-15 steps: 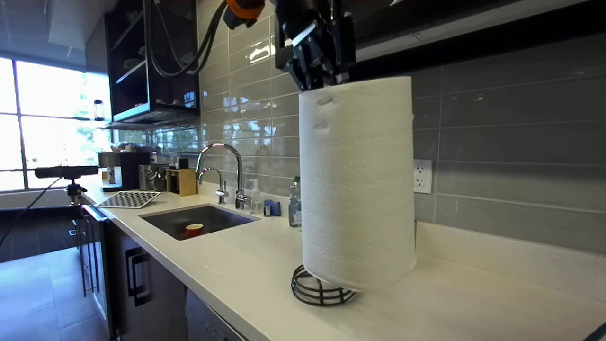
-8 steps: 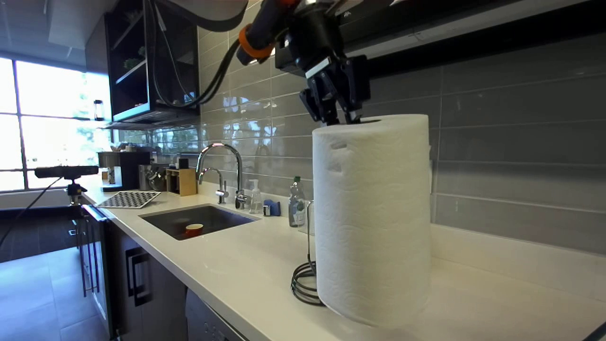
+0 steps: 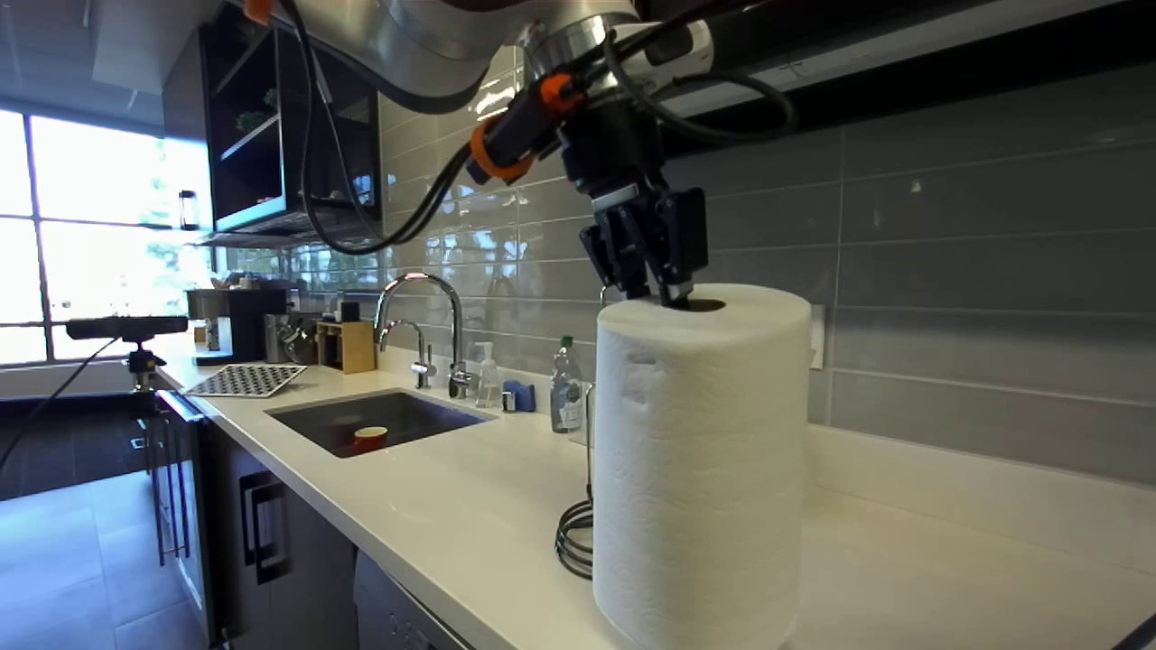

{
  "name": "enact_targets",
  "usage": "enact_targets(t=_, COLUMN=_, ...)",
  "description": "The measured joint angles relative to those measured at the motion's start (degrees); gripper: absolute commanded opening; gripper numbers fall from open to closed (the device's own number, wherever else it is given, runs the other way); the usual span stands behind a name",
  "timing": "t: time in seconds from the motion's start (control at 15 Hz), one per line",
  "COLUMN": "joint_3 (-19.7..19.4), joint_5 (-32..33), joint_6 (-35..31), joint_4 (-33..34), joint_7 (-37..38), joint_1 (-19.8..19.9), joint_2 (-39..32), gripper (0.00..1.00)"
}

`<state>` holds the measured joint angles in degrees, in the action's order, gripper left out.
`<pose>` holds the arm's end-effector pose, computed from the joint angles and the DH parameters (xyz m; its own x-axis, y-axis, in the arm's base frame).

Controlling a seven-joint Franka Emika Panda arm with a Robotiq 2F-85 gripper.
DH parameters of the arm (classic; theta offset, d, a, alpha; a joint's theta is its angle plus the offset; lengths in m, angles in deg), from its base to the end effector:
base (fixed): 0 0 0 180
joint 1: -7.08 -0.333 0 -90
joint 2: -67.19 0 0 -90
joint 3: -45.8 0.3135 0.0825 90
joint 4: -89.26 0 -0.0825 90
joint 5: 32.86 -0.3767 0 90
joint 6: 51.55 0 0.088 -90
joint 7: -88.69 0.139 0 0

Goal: Shift the paper towel roll to the table

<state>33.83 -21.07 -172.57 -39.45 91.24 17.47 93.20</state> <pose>0.4089 -0.1949 0.5397 0.8986 -0.3120 0.3085 -0.3556 -0.9298 0.0954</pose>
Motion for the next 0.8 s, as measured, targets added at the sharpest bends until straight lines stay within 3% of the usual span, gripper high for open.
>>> enact_targets(t=0.8, joint_3=0.15, joint_5=-1.38, joint_6=-0.68, joint_4=-0.87, joint_7=-0.63, joint_1=-0.08, joint_2=-3.50, gripper=0.18)
